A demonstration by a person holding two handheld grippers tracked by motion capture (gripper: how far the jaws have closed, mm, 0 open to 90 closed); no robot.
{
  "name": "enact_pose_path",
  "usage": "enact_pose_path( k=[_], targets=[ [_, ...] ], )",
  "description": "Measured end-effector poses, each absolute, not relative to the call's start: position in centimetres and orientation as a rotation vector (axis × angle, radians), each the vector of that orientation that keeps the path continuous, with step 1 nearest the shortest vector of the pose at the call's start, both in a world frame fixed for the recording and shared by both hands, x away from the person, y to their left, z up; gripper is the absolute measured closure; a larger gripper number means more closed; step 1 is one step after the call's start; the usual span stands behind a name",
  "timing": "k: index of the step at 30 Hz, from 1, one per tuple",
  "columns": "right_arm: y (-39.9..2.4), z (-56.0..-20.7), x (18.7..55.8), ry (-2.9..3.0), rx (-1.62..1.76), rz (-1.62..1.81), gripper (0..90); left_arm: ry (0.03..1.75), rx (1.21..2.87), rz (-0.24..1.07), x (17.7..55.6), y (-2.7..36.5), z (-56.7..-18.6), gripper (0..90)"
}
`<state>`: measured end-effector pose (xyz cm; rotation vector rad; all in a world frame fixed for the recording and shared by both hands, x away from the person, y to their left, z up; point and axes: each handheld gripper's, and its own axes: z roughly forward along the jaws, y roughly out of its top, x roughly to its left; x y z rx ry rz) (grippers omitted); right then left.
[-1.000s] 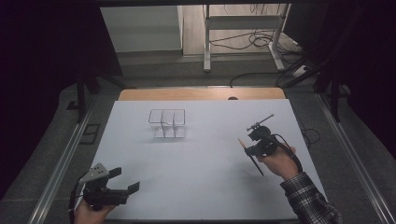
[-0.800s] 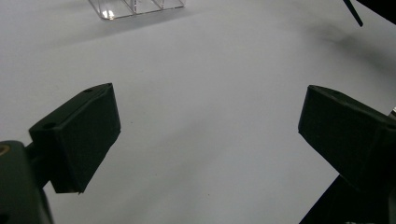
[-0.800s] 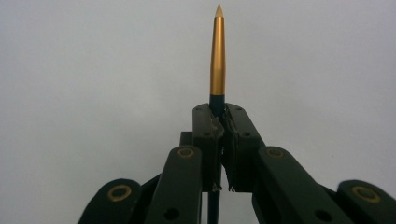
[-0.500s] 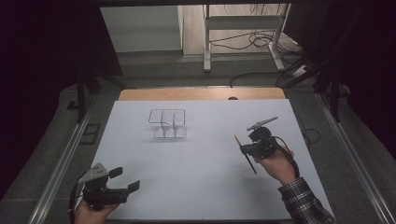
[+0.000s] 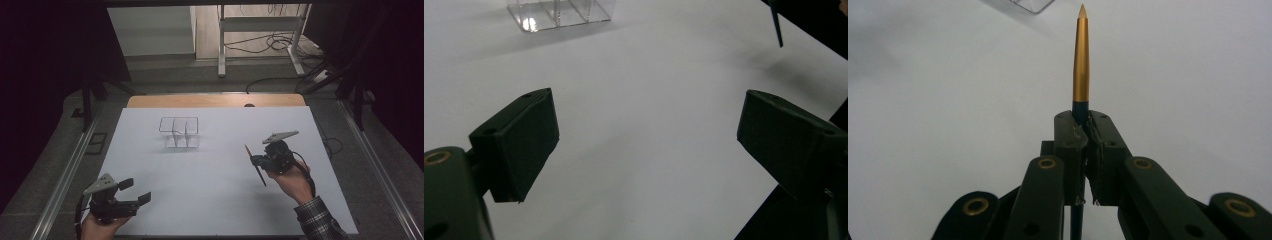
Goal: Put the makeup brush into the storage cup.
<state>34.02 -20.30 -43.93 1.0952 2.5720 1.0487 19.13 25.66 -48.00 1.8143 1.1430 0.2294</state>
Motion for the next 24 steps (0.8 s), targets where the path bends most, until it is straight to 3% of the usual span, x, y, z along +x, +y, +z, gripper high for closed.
enact_pose_path(
  k=[24],
  targets=[
    [-19.2,-43.6,31.7,2.49,0.942,1.192,83.3,1.093,1.793,0.262,20.2,24.7,-47.1,15.4]
  ],
)
